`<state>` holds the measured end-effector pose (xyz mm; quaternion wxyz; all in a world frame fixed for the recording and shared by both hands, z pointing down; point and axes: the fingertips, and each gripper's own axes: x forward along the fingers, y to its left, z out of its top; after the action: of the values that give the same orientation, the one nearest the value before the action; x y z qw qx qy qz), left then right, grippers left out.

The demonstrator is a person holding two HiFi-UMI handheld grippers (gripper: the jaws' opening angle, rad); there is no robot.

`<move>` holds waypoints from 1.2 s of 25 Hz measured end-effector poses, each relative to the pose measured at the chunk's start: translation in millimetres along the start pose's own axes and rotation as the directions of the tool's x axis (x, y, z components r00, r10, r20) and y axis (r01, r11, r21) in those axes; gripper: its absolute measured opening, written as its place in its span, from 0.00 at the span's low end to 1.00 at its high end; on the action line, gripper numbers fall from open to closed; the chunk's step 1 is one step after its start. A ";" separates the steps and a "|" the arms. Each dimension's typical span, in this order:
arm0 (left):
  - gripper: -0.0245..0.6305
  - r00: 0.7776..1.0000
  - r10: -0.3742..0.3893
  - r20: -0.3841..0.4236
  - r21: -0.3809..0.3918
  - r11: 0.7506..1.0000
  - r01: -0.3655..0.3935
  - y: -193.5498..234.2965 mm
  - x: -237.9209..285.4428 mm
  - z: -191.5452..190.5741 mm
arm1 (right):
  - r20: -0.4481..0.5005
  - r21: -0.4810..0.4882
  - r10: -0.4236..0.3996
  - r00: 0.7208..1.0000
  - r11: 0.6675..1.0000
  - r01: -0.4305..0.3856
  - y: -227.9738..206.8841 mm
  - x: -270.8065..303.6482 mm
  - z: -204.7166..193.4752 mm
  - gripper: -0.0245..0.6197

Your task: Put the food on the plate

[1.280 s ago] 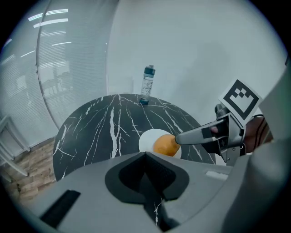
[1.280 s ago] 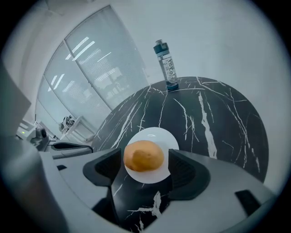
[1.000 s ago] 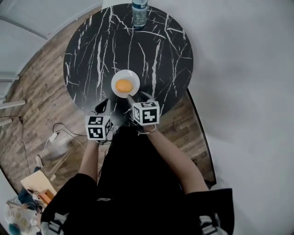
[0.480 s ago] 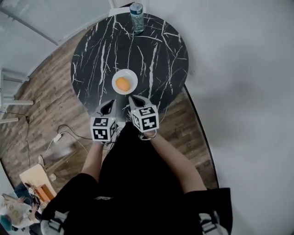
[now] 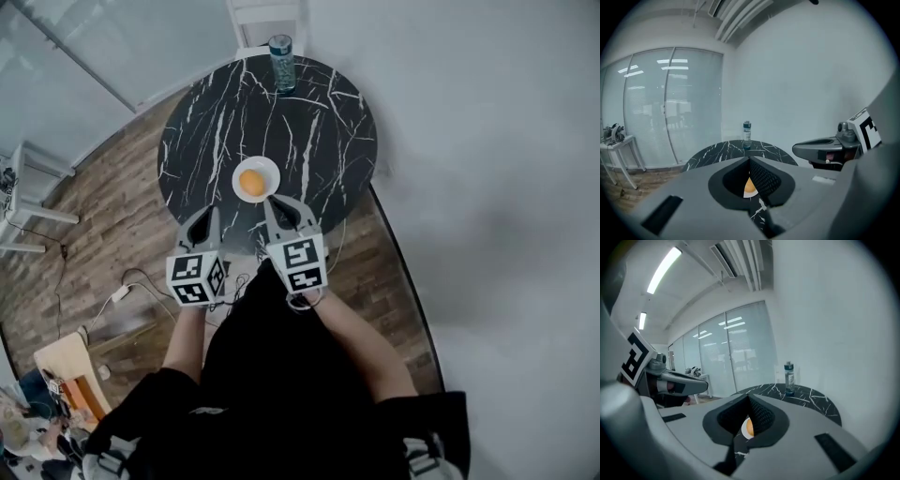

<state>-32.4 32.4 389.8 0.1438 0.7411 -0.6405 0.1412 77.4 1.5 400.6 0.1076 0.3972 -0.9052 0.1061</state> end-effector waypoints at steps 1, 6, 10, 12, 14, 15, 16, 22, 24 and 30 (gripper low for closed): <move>0.04 1.000 0.004 0.024 0.005 1.000 -0.004 -3.2 -5.5 6.5 | 0.029 -0.024 -0.005 1.000 1.000 0.006 -0.6 -8.2 11.1 0.03; 0.04 0.991 0.011 0.136 0.025 1.000 -0.015 -18.8 -30.7 41.1 | 0.160 -0.134 -0.031 0.987 0.990 0.053 -4.5 -45.9 66.1 0.03; 0.04 0.971 0.046 0.237 0.018 0.998 -0.052 -22.5 -50.0 71.4 | 0.261 -0.170 -0.040 0.964 0.982 0.087 -6.8 -70.5 103.9 0.03; 0.04 0.959 0.062 0.276 0.014 0.998 -0.068 -23.0 -58.5 83.0 | 0.300 -0.193 -0.034 0.953 0.977 0.095 -6.6 -81.0 117.5 0.03; 0.04 0.950 0.076 0.303 0.008 0.997 -0.082 -23.3 -67.8 88.9 | 0.328 -0.219 -0.022 0.944 0.971 0.099 -4.7 -91.3 127.0 0.03; 0.04 0.947 0.083 0.311 0.005 0.996 -0.089 -23.6 -72.5 90.2 | 0.339 -0.228 -0.016 0.941 0.969 0.099 -3.7 -96.2 131.0 0.03; 0.04 0.945 0.090 0.314 0.005 0.995 -0.097 -24.2 -76.6 91.0 | 0.348 -0.232 -0.012 0.937 0.968 0.098 -3.2 -100.6 134.6 0.03; 0.04 0.948 0.079 0.309 0.028 0.995 -0.092 -40.1 -83.6 98.6 | 0.329 -0.247 -0.002 0.944 0.965 0.088 -14.1 -115.6 136.8 0.03; 0.04 0.950 0.065 0.307 0.036 0.996 -0.080 -46.3 -84.8 99.8 | 0.311 -0.264 0.010 0.950 0.961 0.076 -12.9 -116.1 134.8 0.03; 0.04 0.950 0.057 0.306 0.053 0.996 -0.077 -52.9 -81.2 108.8 | 0.313 -0.256 0.011 0.950 0.964 0.073 -11.6 -110.3 138.4 0.03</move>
<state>11.3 70.7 256.2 0.0149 0.7361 -0.6748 0.0505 143.6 32.2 239.0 0.0170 0.4053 -0.9104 -0.0812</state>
